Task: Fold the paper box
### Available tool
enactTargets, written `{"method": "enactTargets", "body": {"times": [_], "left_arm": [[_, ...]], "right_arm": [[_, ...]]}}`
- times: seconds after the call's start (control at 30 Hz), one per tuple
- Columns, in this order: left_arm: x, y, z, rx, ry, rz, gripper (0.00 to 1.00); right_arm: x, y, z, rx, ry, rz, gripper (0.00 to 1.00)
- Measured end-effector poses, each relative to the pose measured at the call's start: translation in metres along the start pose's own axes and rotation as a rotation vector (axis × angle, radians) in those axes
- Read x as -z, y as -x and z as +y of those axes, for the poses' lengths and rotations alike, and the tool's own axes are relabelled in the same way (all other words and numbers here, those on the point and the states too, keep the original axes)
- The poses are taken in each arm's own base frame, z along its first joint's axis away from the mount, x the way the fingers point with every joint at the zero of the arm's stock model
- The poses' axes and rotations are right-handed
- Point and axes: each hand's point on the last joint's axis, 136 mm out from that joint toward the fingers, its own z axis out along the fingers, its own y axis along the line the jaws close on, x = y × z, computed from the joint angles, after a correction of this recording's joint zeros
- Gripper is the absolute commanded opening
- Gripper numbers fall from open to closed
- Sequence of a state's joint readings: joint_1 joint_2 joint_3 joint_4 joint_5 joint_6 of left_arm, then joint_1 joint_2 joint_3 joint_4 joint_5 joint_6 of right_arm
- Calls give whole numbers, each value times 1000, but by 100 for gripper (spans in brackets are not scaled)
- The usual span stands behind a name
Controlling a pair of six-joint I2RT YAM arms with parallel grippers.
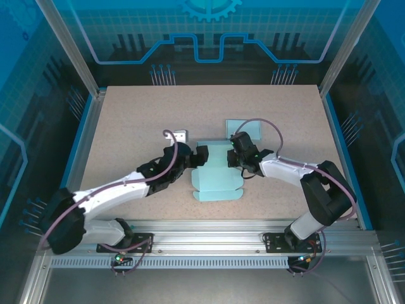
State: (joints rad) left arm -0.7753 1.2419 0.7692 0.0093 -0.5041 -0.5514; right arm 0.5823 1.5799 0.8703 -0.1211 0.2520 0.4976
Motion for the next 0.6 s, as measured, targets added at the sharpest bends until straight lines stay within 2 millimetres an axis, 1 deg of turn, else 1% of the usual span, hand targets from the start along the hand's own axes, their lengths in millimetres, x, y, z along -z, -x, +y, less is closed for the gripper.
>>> {"method": "enactTargets", "body": {"times": [0.1,0.17,0.23,0.3,0.37,0.43,0.5,0.6], "left_arm": [[28,20,7,24,-17,-55,99],[48,36,15,51,-26,-103,99],[65,52,30,87,-20,-155,99],[76,63,48,122,1,-197,99],[81,68,64,145,25,-217,99],[81,67,78,160,49,-218,99],[76,61,88,167,68,-200,99],[65,51,95,167,86,-160,99]], "right_arm": [[0,10,12,27,21,45,0],[2,18,22,41,46,76,0],[7,23,30,57,71,113,0],[11,22,35,74,83,162,0],[15,16,34,93,79,218,0],[18,6,30,115,61,280,0],[19,-7,25,137,40,349,0],[17,-31,15,160,4,454,0]]}}
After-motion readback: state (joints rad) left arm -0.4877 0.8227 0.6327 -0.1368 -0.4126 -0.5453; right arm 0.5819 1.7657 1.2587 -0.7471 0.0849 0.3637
